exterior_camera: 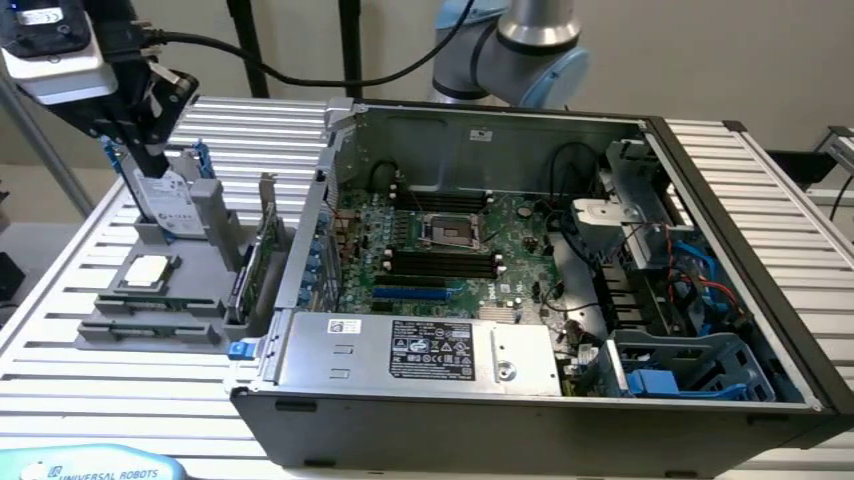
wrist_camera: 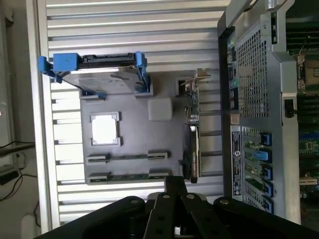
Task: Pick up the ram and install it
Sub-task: 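Reach for the ram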
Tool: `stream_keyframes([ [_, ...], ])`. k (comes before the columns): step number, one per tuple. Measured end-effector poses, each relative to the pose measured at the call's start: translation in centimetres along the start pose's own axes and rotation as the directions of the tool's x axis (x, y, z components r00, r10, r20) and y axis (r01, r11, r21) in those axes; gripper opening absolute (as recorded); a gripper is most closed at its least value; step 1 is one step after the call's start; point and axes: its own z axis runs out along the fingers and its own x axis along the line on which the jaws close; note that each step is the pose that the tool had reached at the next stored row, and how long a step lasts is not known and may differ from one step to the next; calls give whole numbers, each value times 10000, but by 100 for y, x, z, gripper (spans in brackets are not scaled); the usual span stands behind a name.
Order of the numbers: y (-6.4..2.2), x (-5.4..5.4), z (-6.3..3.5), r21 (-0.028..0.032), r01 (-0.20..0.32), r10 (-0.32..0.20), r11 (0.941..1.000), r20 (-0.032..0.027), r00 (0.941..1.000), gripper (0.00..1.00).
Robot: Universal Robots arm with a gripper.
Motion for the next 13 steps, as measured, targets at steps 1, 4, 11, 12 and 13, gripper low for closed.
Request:
stream_keyframes([
  [1, -12, 44, 1, 0, 0, 0, 10000, 0, 10000, 11],
  [4, -42, 179, 3, -1, -1, 1, 10000, 1, 10000, 11],
  [11, -90, 498, 14, -1, -1, 1, 10000, 1, 10000, 11],
  [12, -95, 543, 14, 0, -1, 1, 10000, 0, 10000, 11],
  [13, -99, 588, 17, 0, -2, 2, 10000, 1, 10000, 11],
])
